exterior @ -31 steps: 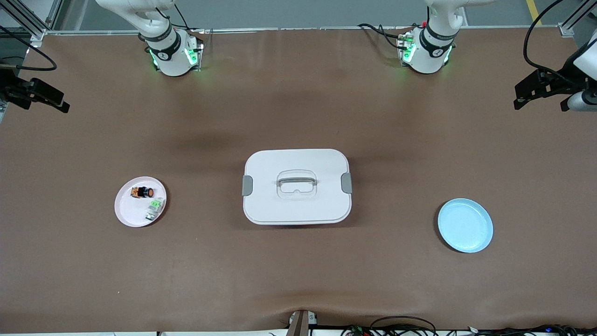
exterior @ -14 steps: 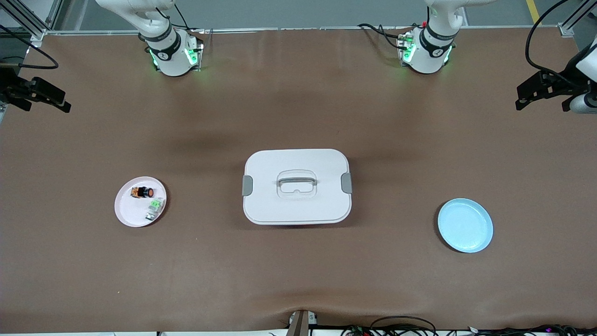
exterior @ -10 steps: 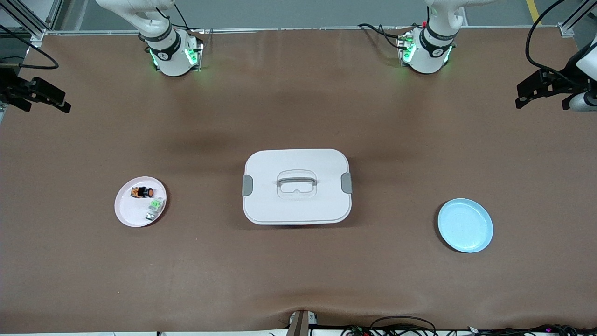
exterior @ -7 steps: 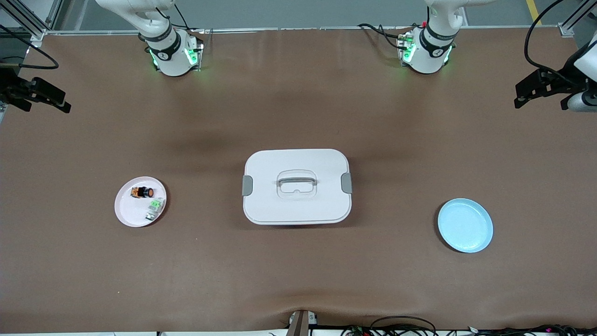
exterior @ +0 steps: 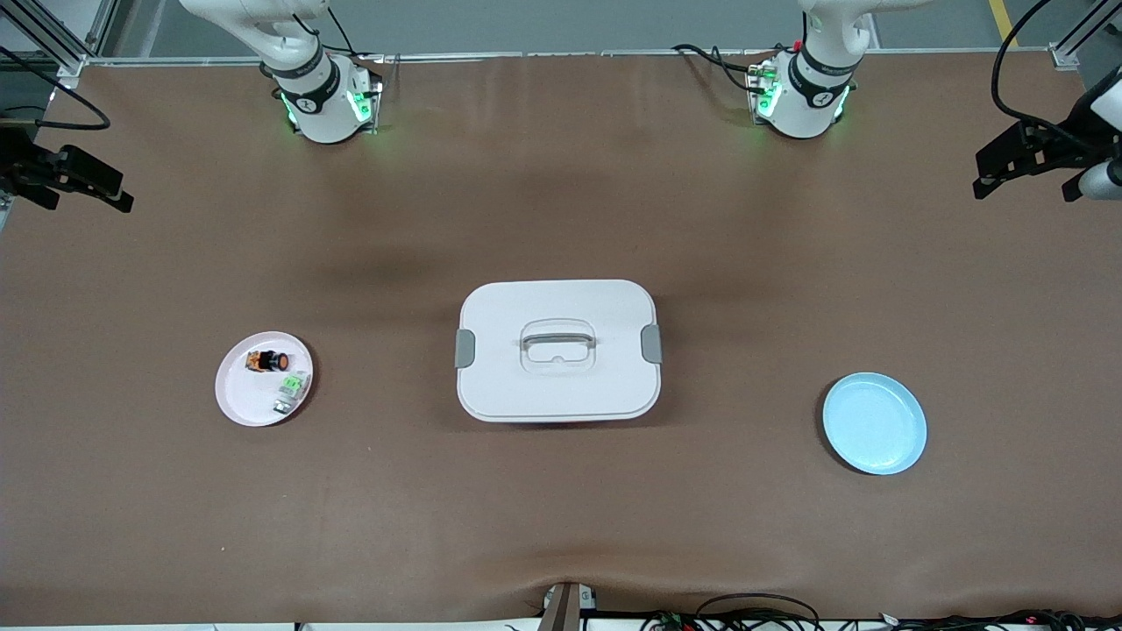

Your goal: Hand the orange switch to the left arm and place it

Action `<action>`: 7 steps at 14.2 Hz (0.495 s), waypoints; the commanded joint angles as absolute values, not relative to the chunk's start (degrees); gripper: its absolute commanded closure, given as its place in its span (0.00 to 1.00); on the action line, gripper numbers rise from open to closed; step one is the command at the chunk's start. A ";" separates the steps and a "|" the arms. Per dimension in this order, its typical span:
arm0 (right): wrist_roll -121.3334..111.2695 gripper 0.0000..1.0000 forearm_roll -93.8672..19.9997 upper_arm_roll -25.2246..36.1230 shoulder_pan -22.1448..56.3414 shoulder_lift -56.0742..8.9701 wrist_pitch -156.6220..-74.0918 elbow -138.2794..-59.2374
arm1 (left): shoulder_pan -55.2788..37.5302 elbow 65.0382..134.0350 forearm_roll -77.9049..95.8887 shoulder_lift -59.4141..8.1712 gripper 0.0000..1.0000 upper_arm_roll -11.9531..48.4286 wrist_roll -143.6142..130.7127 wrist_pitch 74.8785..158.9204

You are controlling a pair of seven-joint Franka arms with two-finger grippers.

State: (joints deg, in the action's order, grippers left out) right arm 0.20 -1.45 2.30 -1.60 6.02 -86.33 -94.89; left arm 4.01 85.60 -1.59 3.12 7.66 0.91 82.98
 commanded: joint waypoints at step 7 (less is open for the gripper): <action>0.00 0.00 -0.44 2.46 -2.46 -1.99 -92.63 -93.61 | 4.22 85.25 -1.23 4.04 0.00 7.91 1.23 82.53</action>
State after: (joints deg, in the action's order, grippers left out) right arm 0.20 -1.03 2.68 -1.81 3.28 -91.43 -95.06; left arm 4.01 85.23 -1.59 3.64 7.72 0.91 82.98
